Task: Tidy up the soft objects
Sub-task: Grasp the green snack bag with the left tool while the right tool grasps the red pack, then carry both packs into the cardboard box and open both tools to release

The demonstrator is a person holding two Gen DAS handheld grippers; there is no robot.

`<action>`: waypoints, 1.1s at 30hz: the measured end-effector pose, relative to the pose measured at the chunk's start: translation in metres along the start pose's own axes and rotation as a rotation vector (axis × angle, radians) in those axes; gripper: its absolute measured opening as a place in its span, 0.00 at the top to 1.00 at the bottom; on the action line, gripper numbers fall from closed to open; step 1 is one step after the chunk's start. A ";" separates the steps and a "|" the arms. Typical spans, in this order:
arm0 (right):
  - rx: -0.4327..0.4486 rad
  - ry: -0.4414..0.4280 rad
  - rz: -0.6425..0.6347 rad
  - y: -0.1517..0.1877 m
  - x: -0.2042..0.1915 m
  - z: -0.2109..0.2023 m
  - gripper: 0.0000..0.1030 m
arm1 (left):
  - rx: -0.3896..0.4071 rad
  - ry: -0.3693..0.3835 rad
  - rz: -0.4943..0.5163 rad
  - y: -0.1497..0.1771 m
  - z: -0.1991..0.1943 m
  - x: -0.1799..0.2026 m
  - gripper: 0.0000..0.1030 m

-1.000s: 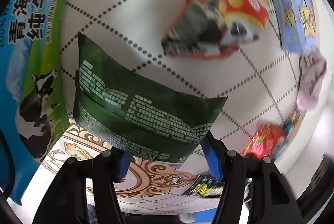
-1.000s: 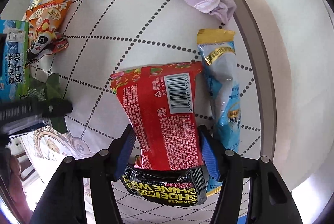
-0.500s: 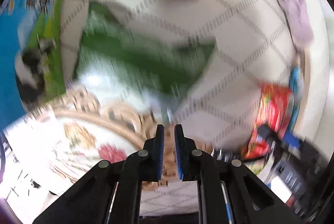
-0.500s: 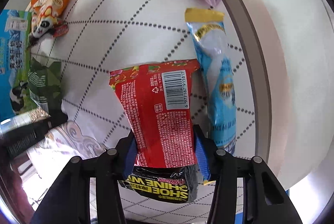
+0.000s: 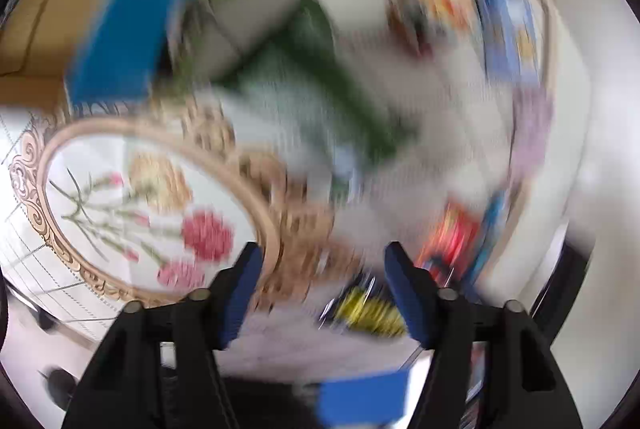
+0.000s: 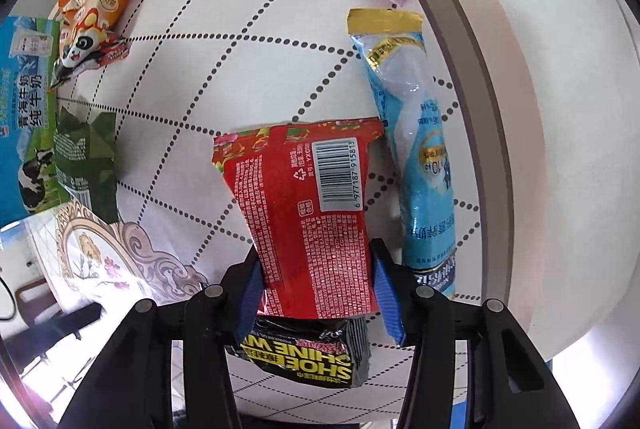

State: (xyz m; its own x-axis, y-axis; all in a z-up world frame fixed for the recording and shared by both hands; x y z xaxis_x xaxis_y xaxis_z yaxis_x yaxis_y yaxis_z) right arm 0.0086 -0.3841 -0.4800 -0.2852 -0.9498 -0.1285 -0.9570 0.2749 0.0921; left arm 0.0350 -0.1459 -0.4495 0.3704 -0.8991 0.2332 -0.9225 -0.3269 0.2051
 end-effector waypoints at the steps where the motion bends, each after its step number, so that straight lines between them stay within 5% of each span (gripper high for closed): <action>1: 0.000 0.004 0.001 -0.003 0.003 -0.002 0.49 | 0.018 0.003 -0.054 -0.014 -0.001 0.006 0.36; 8: 0.004 0.028 -0.028 -0.003 -0.009 0.002 0.48 | -0.023 -0.150 -0.138 -0.115 -0.013 0.025 0.36; 11: 0.012 0.038 -0.027 -0.005 -0.010 0.000 0.48 | 0.005 -0.271 -0.100 -0.111 0.001 0.033 0.36; 15: 0.022 0.030 -0.007 -0.007 -0.007 -0.002 0.49 | -0.015 -0.314 0.113 -0.084 0.021 0.053 0.64; 21: 0.012 0.056 -0.057 -0.005 -0.008 -0.007 0.49 | -0.014 -0.368 0.369 -0.038 0.054 0.078 0.59; 28: 0.033 0.073 -0.035 -0.020 -0.016 -0.003 0.49 | 0.048 -0.326 0.374 -0.031 0.055 0.075 0.68; 33: 0.054 0.060 -0.031 -0.019 -0.025 -0.014 0.53 | 0.116 -0.311 0.436 0.002 0.028 0.076 0.71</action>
Point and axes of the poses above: each gripper's, at about its wrist camera, not at the fingertips, and z roughly the way its jaws point, x to its right, y to its underside, the point moved 4 cm from there along z, roughly the way its jaws point, and after that the axes turned 7 degrees about x, right-handed, at the moved point
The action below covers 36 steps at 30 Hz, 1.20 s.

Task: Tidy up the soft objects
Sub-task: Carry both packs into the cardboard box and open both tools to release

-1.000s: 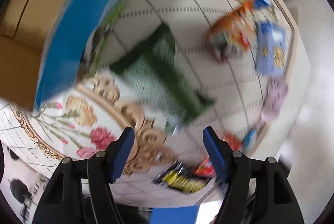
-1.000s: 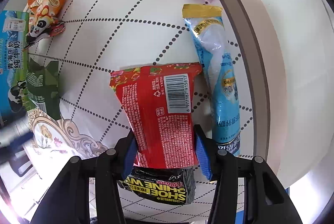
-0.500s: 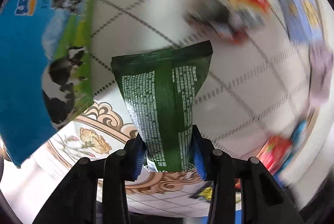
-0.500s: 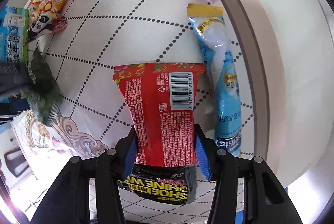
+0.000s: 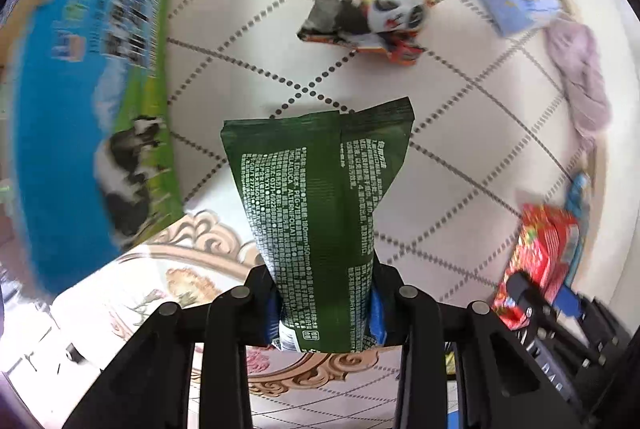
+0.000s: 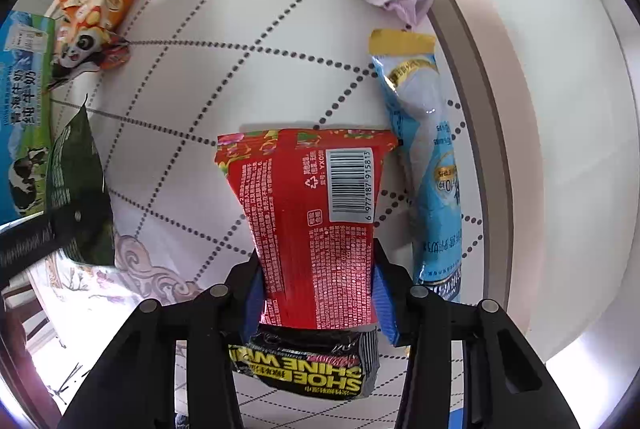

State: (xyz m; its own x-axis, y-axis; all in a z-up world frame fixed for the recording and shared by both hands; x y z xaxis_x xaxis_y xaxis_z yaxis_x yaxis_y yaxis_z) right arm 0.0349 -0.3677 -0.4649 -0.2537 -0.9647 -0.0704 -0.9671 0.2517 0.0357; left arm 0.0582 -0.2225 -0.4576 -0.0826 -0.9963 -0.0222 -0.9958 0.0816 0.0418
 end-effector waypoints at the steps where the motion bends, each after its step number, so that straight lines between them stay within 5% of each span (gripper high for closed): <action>1: 0.009 -0.011 -0.007 0.000 -0.003 -0.006 0.54 | 0.024 0.004 0.008 0.009 -0.010 -0.003 0.71; 8: 0.089 -0.126 -0.076 0.003 -0.035 -0.077 0.54 | 0.226 0.092 0.014 0.053 -0.120 -0.035 0.71; 10: 0.120 -0.168 -0.106 0.002 -0.056 -0.104 0.54 | 0.279 0.111 -0.020 0.034 -0.169 -0.097 0.71; 16: 0.201 -0.304 -0.237 -0.007 -0.156 -0.180 0.54 | 0.360 0.121 -0.117 -0.009 -0.243 -0.189 0.71; 24: 0.228 -0.316 -0.358 -0.031 -0.311 -0.191 0.54 | 0.296 0.139 -0.198 -0.071 -0.191 -0.290 0.71; 30: 0.174 -0.242 -0.359 -0.069 -0.384 -0.121 0.54 | 0.193 0.176 -0.193 -0.108 -0.153 -0.345 0.71; 36: 0.130 -0.180 -0.342 -0.102 -0.416 -0.058 0.54 | 0.085 0.224 -0.184 -0.140 -0.092 -0.368 0.71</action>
Point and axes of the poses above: each gripper's, at about its wrist camera, not at the fingertips, and z roughly the way its jaws point, x to its right, y to its underside, the point moved 4 cm from there along z, roughly the way its jaws point, and after that the axes turned 7 degrees about x, right-handed, at the moved point
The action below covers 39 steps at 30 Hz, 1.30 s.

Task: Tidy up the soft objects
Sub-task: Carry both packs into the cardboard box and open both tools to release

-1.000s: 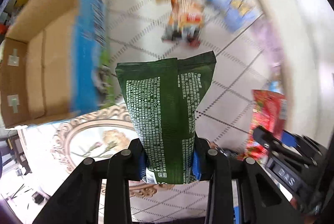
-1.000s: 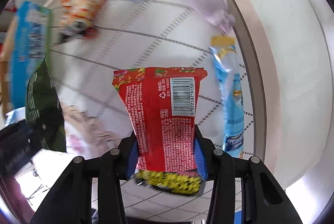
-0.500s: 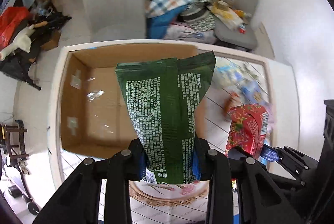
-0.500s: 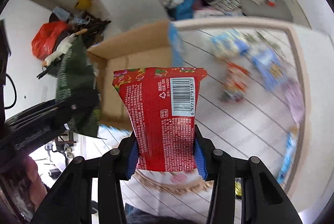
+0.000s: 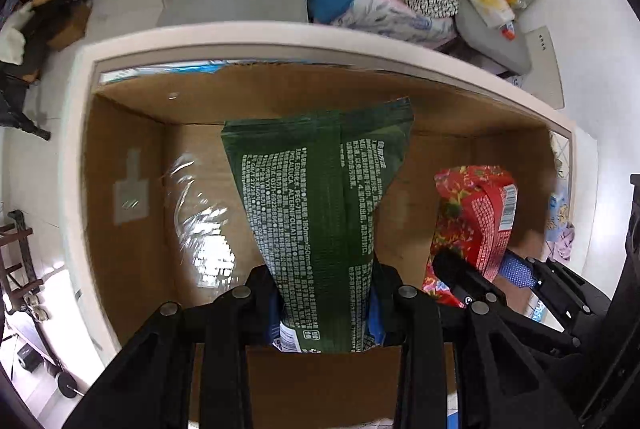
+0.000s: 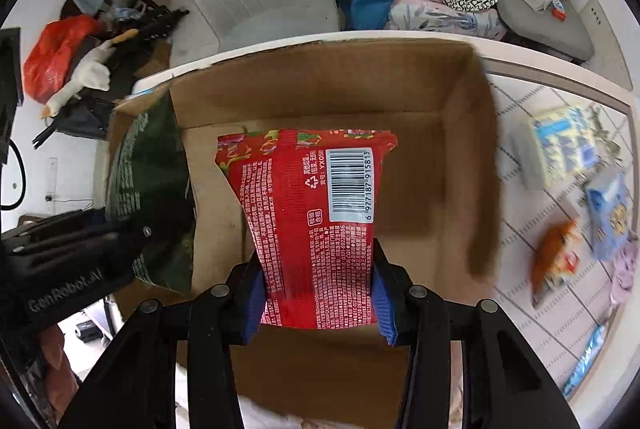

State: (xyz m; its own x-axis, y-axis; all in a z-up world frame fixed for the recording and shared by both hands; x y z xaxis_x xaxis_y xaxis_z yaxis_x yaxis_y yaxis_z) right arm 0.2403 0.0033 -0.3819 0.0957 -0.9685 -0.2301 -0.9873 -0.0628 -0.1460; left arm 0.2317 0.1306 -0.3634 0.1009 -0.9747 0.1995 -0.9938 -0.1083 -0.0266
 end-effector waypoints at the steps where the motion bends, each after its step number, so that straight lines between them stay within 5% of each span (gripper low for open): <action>1: -0.004 0.008 0.002 -0.004 0.000 0.009 0.54 | -0.008 0.007 -0.004 -0.003 0.001 -0.002 0.71; 9: -0.041 0.057 -0.015 -0.024 -0.005 0.056 0.52 | -0.047 -0.007 0.015 -0.018 0.028 -0.004 0.66; 12: -0.065 0.058 -0.015 -0.026 -0.008 0.063 0.42 | -0.025 -0.039 0.040 -0.017 0.027 -0.003 0.46; 14: -0.054 0.066 -0.019 -0.028 -0.008 0.062 0.26 | -0.006 -0.051 0.049 -0.014 0.025 -0.004 0.31; 15: -0.050 0.075 -0.026 -0.027 -0.009 0.061 0.26 | 0.011 -0.053 0.050 -0.013 0.021 -0.005 0.18; 18: -0.049 0.093 -0.036 -0.024 -0.012 0.053 0.26 | 0.058 -0.056 0.043 -0.009 0.009 -0.010 0.05; 23: -0.020 0.141 -0.046 -0.014 -0.017 0.033 0.06 | 0.147 -0.084 0.020 0.007 -0.018 -0.022 0.02; 27: 0.011 0.157 -0.042 0.002 -0.019 0.015 0.00 | 0.185 -0.077 -0.002 0.028 -0.034 -0.026 0.01; 39: 0.121 0.177 -0.065 0.059 -0.028 -0.062 0.00 | 0.328 -0.133 0.016 0.092 -0.099 -0.017 0.01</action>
Point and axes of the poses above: each gripper's, at about its wrist camera, not at the fingertips, and z roughly the way its jaws point, x to its right, y to its underside, the point moved 4 cm from there along z, roughly the way its jaws point, and after that the axes turned 7 degrees about x, right-handed, at the moved point
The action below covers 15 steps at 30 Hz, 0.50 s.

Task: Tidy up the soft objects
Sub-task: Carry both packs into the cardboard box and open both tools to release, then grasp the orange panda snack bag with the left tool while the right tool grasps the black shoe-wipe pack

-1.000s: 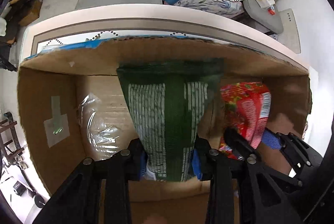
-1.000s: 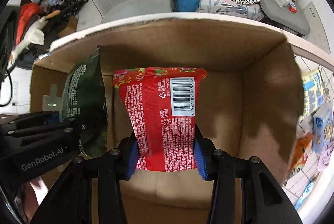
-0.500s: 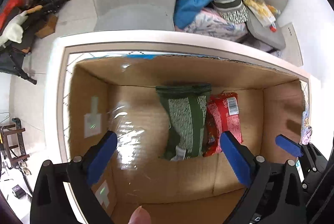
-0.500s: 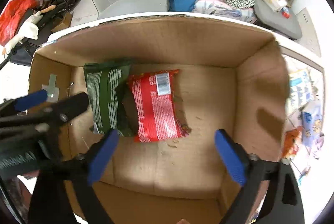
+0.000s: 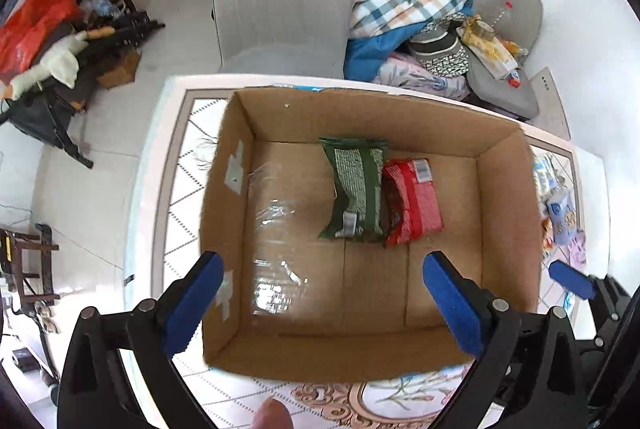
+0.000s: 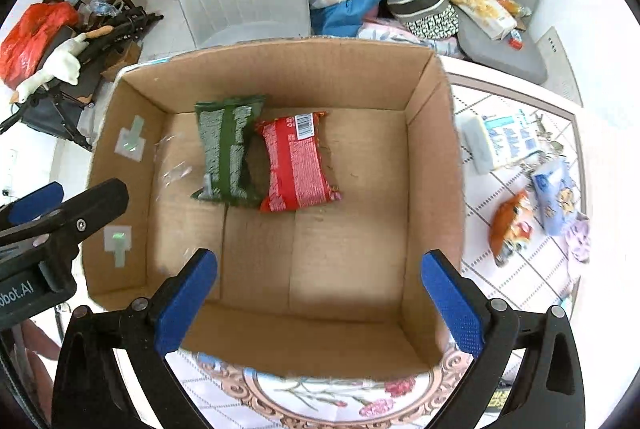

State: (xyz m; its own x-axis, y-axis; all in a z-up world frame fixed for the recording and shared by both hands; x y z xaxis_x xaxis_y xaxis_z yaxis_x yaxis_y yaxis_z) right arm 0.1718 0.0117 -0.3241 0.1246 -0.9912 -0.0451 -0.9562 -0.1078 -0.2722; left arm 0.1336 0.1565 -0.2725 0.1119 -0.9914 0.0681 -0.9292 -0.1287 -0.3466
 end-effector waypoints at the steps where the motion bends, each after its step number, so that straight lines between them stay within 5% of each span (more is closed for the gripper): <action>1: 0.014 0.001 -0.003 0.004 0.001 -0.009 0.00 | 0.008 -0.006 0.006 0.004 -0.008 0.001 0.01; 15: 0.102 -0.088 0.016 0.060 0.007 -0.103 0.00 | 0.080 -0.018 0.048 0.041 -0.080 0.022 0.01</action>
State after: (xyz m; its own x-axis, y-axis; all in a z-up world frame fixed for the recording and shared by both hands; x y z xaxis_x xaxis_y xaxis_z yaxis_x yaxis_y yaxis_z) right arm 0.0879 -0.0093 -0.2414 0.1369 -0.9817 -0.1326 -0.9267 -0.0796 -0.3674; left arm 0.0699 0.1310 -0.2108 0.0749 -0.9966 0.0335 -0.9024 -0.0820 -0.4230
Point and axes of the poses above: each gripper's, at about its wrist camera, not at the fingertips, and z roughly the way its jaws point, x to its right, y to its underside, the point moved 4 cm from there along z, roughly the way its jaws point, and after that the axes turned 7 degrees about x, right-handed, at the moved point
